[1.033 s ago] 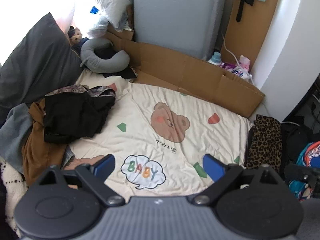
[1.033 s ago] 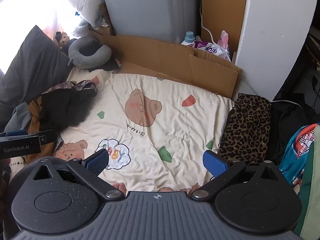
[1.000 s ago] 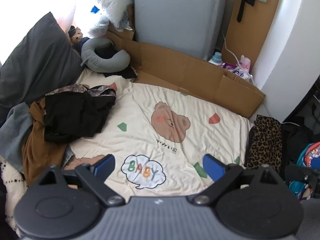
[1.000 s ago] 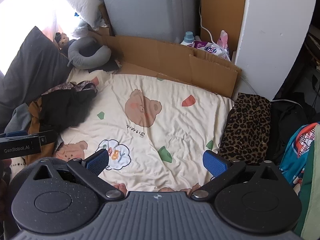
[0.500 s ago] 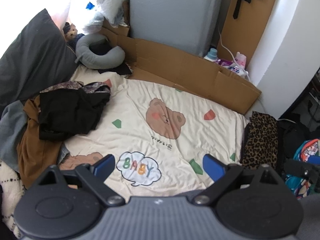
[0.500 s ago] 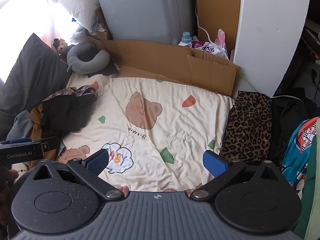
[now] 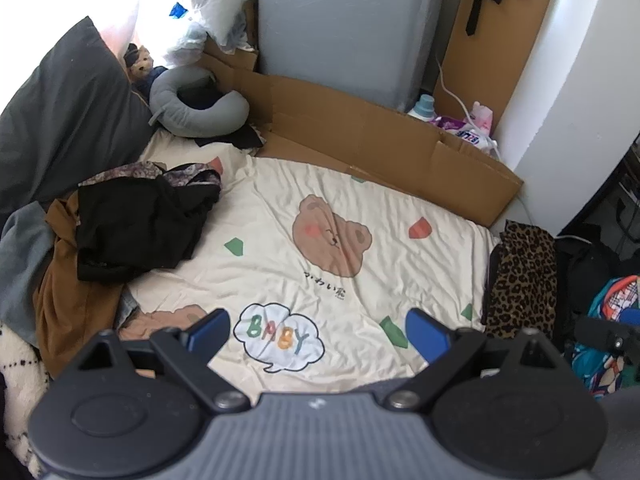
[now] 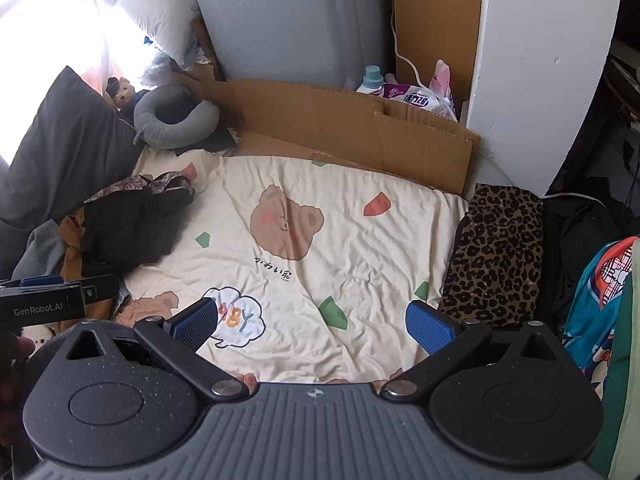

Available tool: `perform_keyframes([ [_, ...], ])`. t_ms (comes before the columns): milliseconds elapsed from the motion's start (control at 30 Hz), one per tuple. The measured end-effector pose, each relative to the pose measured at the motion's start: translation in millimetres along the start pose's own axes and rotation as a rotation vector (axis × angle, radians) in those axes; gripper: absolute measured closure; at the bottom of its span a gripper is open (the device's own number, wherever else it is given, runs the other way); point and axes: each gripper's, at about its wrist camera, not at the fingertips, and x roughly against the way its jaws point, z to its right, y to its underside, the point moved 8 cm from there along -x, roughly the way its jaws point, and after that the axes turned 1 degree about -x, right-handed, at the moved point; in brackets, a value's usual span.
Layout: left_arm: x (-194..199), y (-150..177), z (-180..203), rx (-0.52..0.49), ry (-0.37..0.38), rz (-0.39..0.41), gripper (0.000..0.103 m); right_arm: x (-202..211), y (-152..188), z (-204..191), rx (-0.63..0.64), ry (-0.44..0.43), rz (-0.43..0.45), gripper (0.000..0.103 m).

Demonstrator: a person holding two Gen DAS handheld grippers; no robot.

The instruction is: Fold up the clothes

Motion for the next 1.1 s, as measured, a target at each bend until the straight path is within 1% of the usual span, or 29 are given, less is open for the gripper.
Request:
perform_keyframes([
  [433,-3,1,2,-0.005,0.002,-0.008,0.007,2,-1,2,0.005,0.004,0.008,0.000],
  [533,-1,0,3,-0.013,0.008,0.000,0.007,3,-3,3,-0.004,0.008,0.018,0.000],
  [633,2,0,5,-0.020,0.006,0.009,0.007,6,-4,7,-0.020,0.036,0.033,0.000],
  [700,3,0,7,-0.025,0.012,0.004,0.007,6,-3,8,-0.012,0.035,0.021,0.000],
  [800,7,-3,9,-0.024,0.027,0.006,0.007,8,-4,7,0.007,0.060,0.022,0.000],
  [933,16,-10,9,-0.026,0.042,0.027,0.007,11,-7,11,-0.024,0.063,0.027,0.000],
  [1100,27,-23,4,-0.017,0.043,0.063,0.007,21,-12,14,-0.044,0.066,0.048,0.000],
])
